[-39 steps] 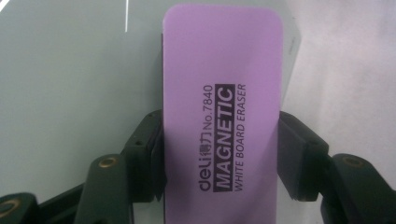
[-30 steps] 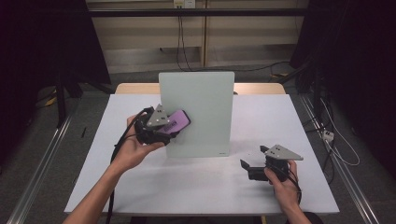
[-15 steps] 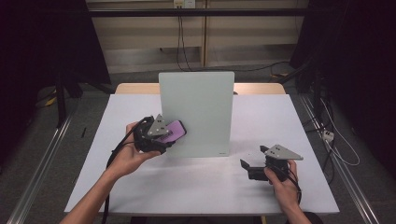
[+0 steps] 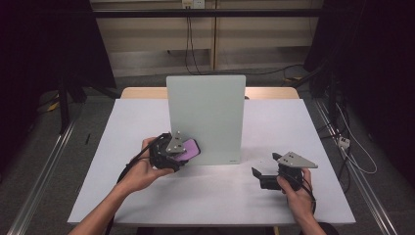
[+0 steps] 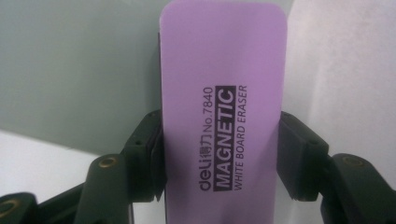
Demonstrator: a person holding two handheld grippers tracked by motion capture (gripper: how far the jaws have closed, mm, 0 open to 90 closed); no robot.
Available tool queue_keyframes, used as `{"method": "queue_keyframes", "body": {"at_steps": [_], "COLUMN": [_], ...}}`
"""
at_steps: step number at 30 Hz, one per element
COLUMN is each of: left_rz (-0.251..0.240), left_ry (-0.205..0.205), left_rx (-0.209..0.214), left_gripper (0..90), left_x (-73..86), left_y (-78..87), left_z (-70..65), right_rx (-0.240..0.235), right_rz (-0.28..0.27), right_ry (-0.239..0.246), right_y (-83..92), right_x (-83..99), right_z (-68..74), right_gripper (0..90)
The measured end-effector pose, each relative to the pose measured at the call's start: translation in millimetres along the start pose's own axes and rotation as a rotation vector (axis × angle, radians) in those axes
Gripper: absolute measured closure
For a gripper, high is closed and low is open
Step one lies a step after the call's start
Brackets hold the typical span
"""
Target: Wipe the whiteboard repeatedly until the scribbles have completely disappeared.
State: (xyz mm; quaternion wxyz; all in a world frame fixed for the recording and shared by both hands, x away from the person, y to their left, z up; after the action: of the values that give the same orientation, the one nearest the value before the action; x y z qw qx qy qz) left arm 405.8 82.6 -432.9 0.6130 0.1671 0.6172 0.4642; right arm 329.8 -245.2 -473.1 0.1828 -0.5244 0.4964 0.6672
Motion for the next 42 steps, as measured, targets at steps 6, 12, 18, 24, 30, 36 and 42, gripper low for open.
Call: {"method": "queue_keyframes", "body": {"at_steps": [6, 12, 18, 24, 30, 36, 42], "left_rz": [0.017, 0.019, 0.006, -0.082, -0.166, -0.114, -0.052], "left_ry": [-0.005, -0.003, -0.008, 0.017, 0.064, 0.002, -0.066], "left_rx": [0.022, 0.034, 0.047, -0.009, -0.001, 0.014, 0.055], "left_gripper": [41.0, 41.0, 41.0, 41.0, 40.9, 40.9, 40.9], "left_x": [0.6, -0.8, -12.6, -31.1, -41.2, -42.8, -39.8], "left_y": [-8.2, -10.0, -3.6, 10.0, 20.1, 4.4, -17.8], "left_z": [-6.6, -7.4, -2.4, 9.8, 20.5, 6.3, -12.3], "right_rx": [0.0, -0.001, 0.001, 0.002, 0.001, 0.001, 0.002], "right_rz": [0.0, 0.0, 0.002, 0.001, 0.001, 0.002, 0.001], "right_ry": [0.001, 0.001, 0.002, 0.002, 0.001, 0.001, 0.001], "right_y": [0.0, 0.0, -0.6, -0.5, -0.2, -0.5, 0.0], "right_x": [0.0, 0.0, -0.1, 0.0, 0.1, 0.0, 0.2], "right_z": [0.1, 0.0, -0.2, -0.4, -0.5, -0.2, -0.3], "right_gripper": [6.3, 6.3, 6.3, 6.3, 6.3, 6.3, 6.3]}}
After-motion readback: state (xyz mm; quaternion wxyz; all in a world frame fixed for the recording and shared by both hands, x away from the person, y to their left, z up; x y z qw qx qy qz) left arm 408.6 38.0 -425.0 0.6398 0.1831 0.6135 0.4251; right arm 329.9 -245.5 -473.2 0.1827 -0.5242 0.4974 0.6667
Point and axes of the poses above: each handheld gripper's, and its own axes: y roughly backward along the jaws, x roughly out of its underside, z roughly to its left, the point moved 4 cm from there along -y, roughly forward along the jaws, and after that the axes turned 6 degrees about y, right-handed, at the moved point
